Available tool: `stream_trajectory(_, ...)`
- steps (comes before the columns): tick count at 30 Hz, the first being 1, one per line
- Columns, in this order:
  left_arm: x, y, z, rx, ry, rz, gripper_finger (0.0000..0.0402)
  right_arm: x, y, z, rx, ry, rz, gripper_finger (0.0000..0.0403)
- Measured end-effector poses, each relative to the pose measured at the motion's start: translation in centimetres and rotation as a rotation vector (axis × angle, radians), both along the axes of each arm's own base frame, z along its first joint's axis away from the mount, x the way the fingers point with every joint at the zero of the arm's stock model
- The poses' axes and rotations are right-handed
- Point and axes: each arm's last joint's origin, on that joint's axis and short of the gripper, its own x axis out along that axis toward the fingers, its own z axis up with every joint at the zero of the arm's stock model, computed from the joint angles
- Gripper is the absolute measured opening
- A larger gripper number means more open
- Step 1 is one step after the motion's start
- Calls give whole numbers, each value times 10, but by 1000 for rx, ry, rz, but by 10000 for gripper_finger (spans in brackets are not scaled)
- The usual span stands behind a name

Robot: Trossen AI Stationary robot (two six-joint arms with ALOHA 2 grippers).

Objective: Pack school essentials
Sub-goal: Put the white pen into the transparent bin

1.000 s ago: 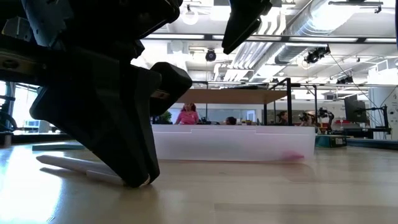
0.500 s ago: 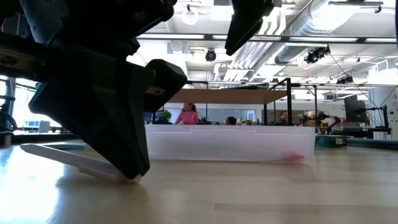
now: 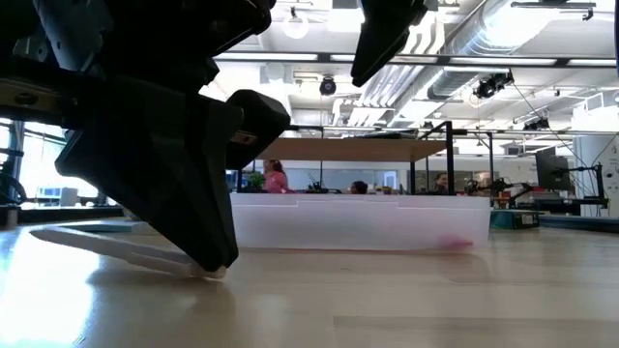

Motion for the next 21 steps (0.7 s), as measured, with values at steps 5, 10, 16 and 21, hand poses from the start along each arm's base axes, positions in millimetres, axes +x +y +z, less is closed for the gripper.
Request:
stream_trajectory(5, 1, 1, 1, 18, -10, 5, 1, 0, 0, 0, 0, 0, 0, 200)
stream_trajectory(10, 1, 4, 1, 66, -11, 21, 0, 0, 0, 0, 0, 1, 0, 200)
stream_trajectory(16, 1, 6, 2, 105, -7, 27, 0, 0, 0, 0, 0, 1, 0, 200)
stream_trajectory(21, 5, 5, 10, 157, 2, 34, 0, 0, 0, 0, 0, 1, 0, 200)
